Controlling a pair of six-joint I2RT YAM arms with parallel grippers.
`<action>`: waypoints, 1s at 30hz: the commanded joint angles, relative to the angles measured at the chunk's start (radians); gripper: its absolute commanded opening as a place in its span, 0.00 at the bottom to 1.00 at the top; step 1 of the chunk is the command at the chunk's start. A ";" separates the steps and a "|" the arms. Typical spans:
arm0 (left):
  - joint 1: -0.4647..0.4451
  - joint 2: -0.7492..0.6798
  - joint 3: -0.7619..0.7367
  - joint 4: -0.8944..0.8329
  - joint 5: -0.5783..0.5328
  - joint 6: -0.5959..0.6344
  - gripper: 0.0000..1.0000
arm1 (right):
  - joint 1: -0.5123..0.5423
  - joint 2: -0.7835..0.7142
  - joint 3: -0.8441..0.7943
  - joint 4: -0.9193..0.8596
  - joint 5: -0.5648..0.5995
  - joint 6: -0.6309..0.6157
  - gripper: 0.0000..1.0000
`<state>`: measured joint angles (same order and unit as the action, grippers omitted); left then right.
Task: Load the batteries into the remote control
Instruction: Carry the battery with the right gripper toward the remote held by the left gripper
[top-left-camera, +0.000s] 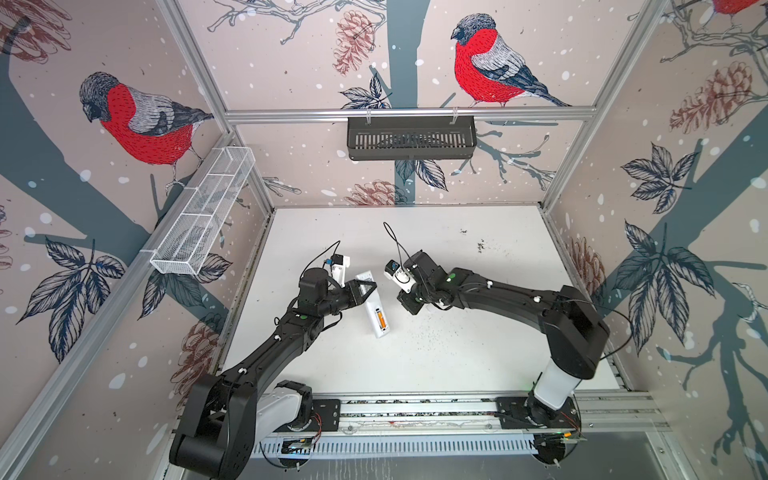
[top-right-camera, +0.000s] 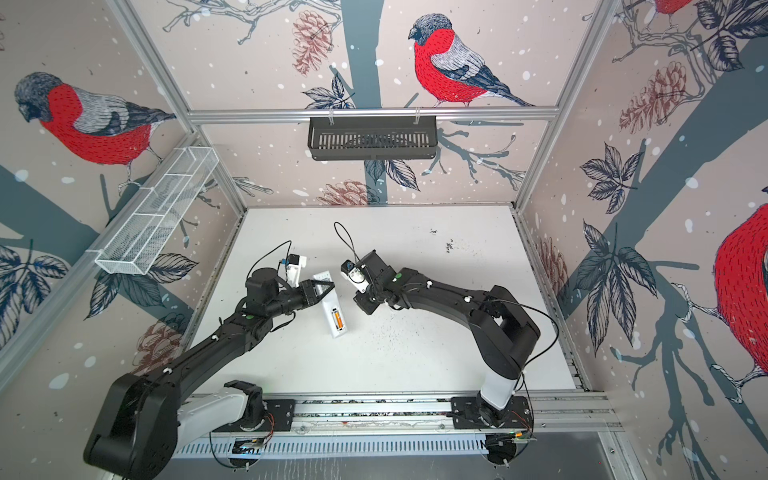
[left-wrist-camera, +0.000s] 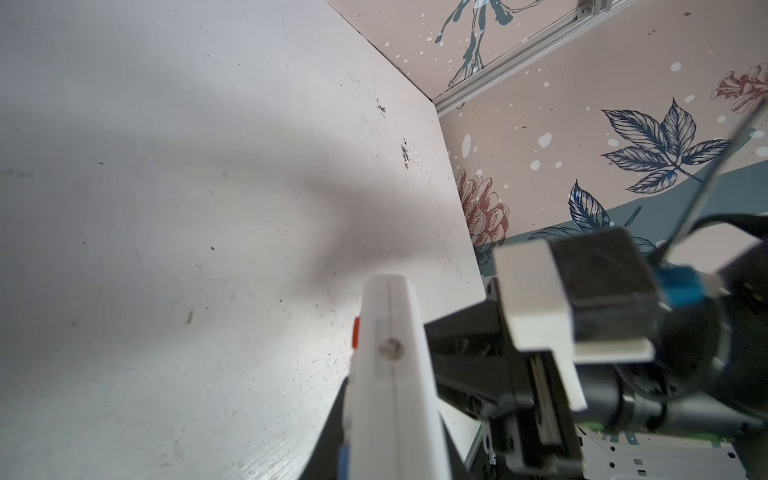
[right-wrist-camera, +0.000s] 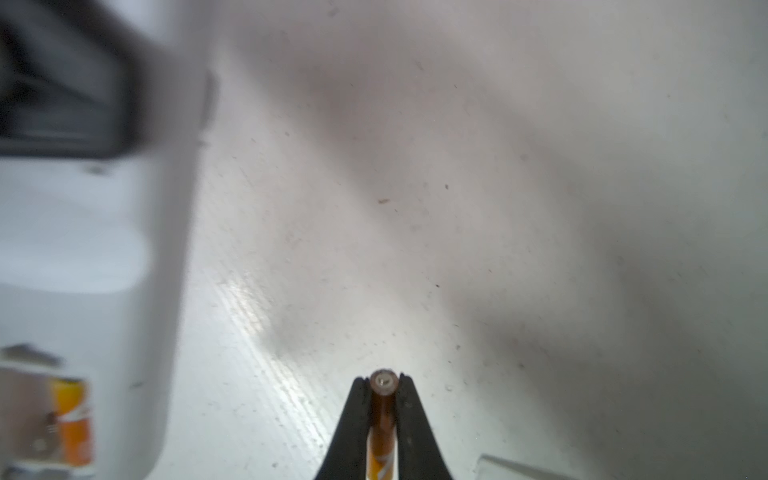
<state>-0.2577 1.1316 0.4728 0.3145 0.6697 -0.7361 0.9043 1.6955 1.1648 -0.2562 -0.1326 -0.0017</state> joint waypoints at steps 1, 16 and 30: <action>0.006 0.007 0.008 0.089 0.054 -0.033 0.00 | 0.030 -0.072 -0.071 0.232 -0.009 0.050 0.12; 0.021 0.019 -0.112 0.455 0.158 -0.319 0.00 | 0.209 -0.249 -0.346 0.773 0.040 0.167 0.13; 0.055 -0.004 -0.173 0.626 0.189 -0.455 0.00 | 0.228 -0.273 -0.432 0.860 0.110 0.204 0.13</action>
<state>-0.2085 1.1248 0.3046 0.8276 0.8349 -1.1549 1.1305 1.4277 0.7406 0.5564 -0.0414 0.1852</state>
